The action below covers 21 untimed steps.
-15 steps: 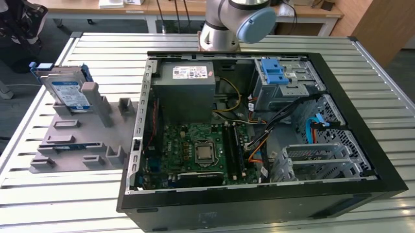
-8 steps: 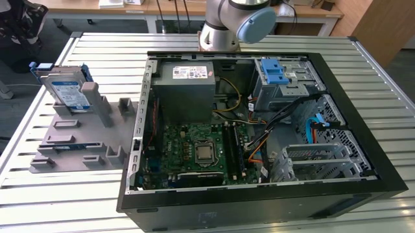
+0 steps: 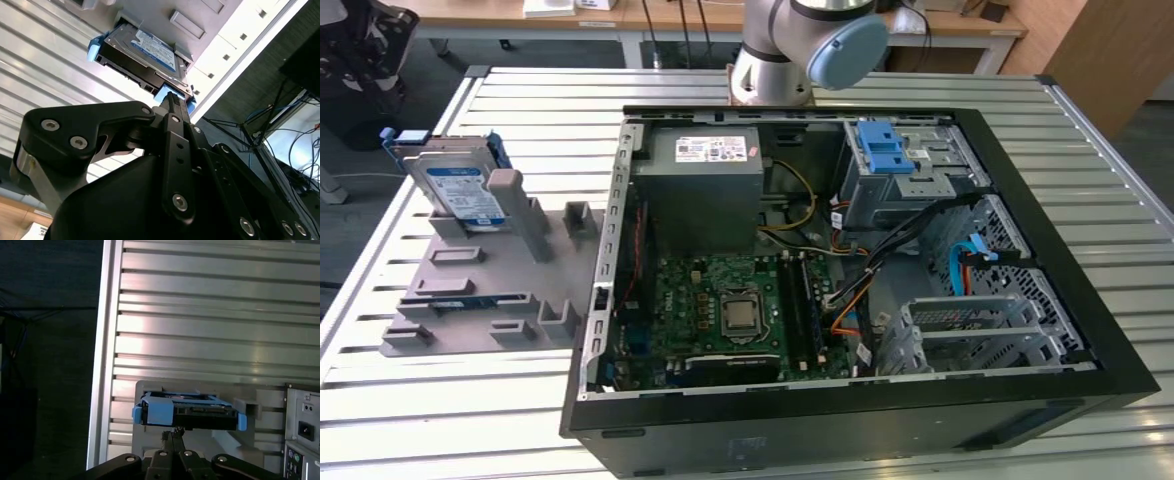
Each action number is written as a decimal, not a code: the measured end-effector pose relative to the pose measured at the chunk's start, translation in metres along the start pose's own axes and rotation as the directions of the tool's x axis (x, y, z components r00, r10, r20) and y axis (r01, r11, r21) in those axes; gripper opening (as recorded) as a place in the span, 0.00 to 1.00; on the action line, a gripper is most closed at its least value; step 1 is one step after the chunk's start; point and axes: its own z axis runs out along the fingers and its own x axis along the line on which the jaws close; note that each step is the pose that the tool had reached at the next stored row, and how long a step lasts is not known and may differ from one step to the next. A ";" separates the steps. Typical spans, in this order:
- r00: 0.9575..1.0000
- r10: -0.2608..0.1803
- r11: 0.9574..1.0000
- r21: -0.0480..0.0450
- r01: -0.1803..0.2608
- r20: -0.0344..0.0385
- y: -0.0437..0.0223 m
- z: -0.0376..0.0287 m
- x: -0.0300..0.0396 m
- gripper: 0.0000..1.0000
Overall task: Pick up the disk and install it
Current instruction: 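Pick up the disk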
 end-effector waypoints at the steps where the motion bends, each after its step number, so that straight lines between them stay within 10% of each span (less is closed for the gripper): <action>1: 1.000 -0.004 1.000 0.000 0.004 0.000 0.0000 0.0000 0.0000 0.11; 21: 0.996 -0.089 0.996 0.000 0.089 -0.004 0.0000 0.0000 0.0000 0.11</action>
